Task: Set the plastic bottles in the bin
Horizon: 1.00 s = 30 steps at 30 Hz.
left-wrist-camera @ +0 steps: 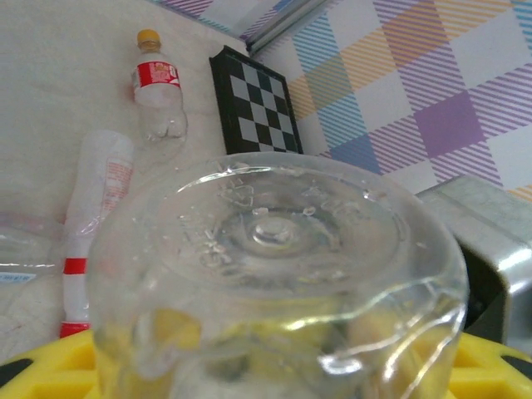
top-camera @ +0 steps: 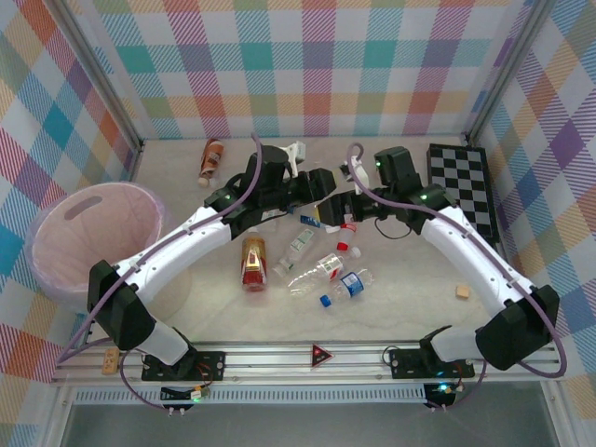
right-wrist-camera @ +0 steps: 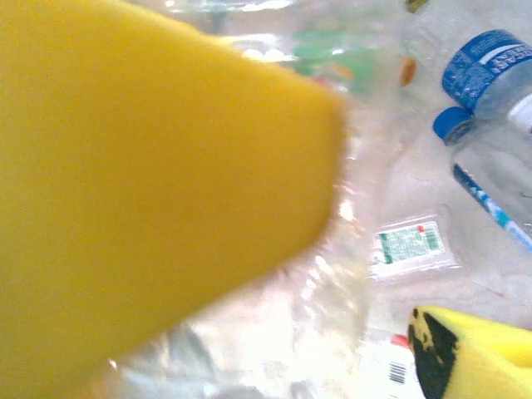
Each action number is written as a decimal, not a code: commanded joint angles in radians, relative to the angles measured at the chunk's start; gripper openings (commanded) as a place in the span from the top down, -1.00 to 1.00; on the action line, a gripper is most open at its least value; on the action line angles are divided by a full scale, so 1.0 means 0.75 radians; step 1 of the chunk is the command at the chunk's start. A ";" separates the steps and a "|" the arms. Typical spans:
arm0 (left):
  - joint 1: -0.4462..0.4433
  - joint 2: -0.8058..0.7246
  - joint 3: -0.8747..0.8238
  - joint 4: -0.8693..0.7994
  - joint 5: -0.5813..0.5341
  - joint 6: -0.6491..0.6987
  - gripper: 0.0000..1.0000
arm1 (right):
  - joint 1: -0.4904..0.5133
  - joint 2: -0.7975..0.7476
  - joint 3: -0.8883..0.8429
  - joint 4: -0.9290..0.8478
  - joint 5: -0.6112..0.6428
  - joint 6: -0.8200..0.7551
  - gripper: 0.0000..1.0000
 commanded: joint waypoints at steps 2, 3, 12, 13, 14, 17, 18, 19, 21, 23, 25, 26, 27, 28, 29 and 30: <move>0.026 -0.011 0.062 -0.061 -0.045 0.070 -0.06 | -0.143 -0.139 -0.031 -0.052 -0.020 -0.044 -0.99; 0.035 -0.021 0.071 -0.121 -0.057 0.085 -0.05 | -0.167 -0.164 -0.047 -0.058 -0.011 -0.049 -0.99; 0.260 -0.207 0.353 -0.622 -0.149 0.334 0.06 | -0.230 -0.231 -0.188 -0.090 0.088 -0.043 -0.99; 0.301 -0.233 0.378 -0.681 -0.151 0.353 0.07 | -0.231 -0.230 -0.199 -0.087 0.092 -0.044 -0.99; 0.359 -0.264 0.398 -0.738 -0.147 0.372 0.08 | -0.232 -0.228 -0.205 -0.081 0.094 -0.044 -0.99; 0.542 -0.351 0.446 -0.902 -0.150 0.433 0.08 | -0.234 -0.206 -0.209 -0.072 0.099 -0.051 -0.99; 0.597 -0.377 0.473 -0.977 -0.188 0.466 0.08 | -0.235 -0.192 -0.207 -0.074 0.105 -0.053 -0.99; 0.645 -0.397 0.494 -1.037 -0.248 0.501 0.08 | -0.236 -0.181 -0.207 -0.074 0.110 -0.060 -1.00; 0.746 -0.450 0.517 -1.149 -0.368 0.558 0.08 | -0.236 -0.158 -0.211 -0.073 0.121 -0.070 -1.00; 0.846 -0.500 0.498 -1.196 -0.399 0.596 0.11 | -0.236 -0.145 -0.215 -0.074 0.128 -0.079 -1.00; 0.932 -0.527 0.483 -1.239 -0.389 0.628 0.12 | -0.238 -0.136 -0.217 -0.078 0.145 -0.086 -0.99; 0.973 -0.527 0.483 -1.269 -0.386 0.644 0.13 | -0.239 -0.132 -0.214 -0.083 0.154 -0.094 -0.99; 1.013 -0.529 0.478 -1.298 -0.394 0.658 0.14 | -0.238 -0.127 -0.213 -0.086 0.164 -0.100 -0.99; 1.044 -0.531 0.468 -1.313 -0.407 0.665 0.15 | -0.238 -0.122 -0.211 -0.087 0.168 -0.106 -0.99; 1.084 -0.540 0.446 -1.320 -0.404 0.672 0.17 | -0.238 -0.116 -0.209 -0.086 0.171 -0.108 -0.99; 1.128 -0.547 0.413 -1.314 -0.392 0.672 0.20 | -0.238 -0.109 -0.207 -0.087 0.175 -0.109 -0.99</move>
